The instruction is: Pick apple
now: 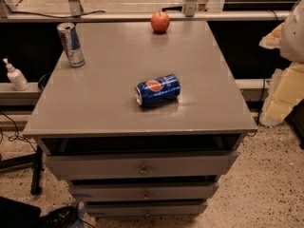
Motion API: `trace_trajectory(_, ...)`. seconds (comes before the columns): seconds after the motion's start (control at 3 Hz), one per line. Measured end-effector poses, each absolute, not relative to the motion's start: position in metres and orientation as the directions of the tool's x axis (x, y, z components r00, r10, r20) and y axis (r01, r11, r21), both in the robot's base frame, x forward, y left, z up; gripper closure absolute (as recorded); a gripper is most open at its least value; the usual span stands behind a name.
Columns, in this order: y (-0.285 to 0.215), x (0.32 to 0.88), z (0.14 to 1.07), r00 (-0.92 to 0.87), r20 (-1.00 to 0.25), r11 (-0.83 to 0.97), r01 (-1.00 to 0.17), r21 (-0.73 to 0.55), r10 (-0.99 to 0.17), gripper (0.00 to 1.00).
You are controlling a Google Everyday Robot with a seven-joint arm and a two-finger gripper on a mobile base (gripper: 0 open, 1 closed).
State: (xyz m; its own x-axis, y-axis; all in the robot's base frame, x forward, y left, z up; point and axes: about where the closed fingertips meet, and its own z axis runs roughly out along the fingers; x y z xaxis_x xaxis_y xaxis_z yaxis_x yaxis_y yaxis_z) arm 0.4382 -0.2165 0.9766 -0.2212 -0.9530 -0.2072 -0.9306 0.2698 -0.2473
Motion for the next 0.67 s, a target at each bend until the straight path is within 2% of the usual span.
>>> trace_trajectory(0.33,-0.216,0.439,0.977,-0.22,-0.209,0.27,-0.93,-0.25,-0.953,0.0)
trace_trajectory(0.67,-0.202,0.469,0.964,-0.205,-0.246,0.268,-0.928,-0.258,-0.947,0.0)
